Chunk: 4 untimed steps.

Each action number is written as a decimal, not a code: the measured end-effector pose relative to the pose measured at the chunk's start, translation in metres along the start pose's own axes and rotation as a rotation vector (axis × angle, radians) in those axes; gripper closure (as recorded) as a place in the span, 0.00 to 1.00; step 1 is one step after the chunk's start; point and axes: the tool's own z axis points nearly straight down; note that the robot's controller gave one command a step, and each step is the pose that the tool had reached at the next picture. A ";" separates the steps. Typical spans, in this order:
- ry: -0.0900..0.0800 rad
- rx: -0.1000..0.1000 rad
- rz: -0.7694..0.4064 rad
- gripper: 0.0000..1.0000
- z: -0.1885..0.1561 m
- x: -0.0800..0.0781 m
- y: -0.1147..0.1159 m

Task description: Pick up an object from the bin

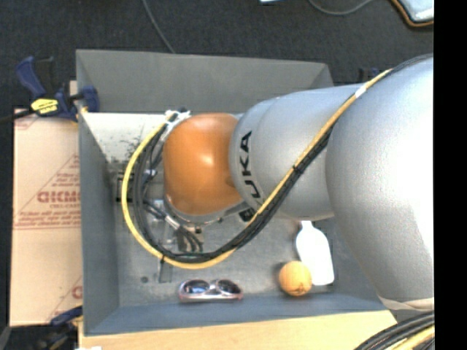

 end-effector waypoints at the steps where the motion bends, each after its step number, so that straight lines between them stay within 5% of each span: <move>1: -0.008 -0.002 0.006 0.00 -0.004 -0.002 -0.001; 2: -0.005 0.000 -0.128 0.00 0.080 0.021 -0.075; 3: -0.014 -0.004 -0.126 0.00 0.023 0.015 -0.087; 4: -0.004 -0.001 -0.135 0.00 0.050 0.020 -0.162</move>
Offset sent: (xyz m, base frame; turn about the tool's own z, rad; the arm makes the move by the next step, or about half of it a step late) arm -0.0215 -0.0726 -0.0795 -0.1334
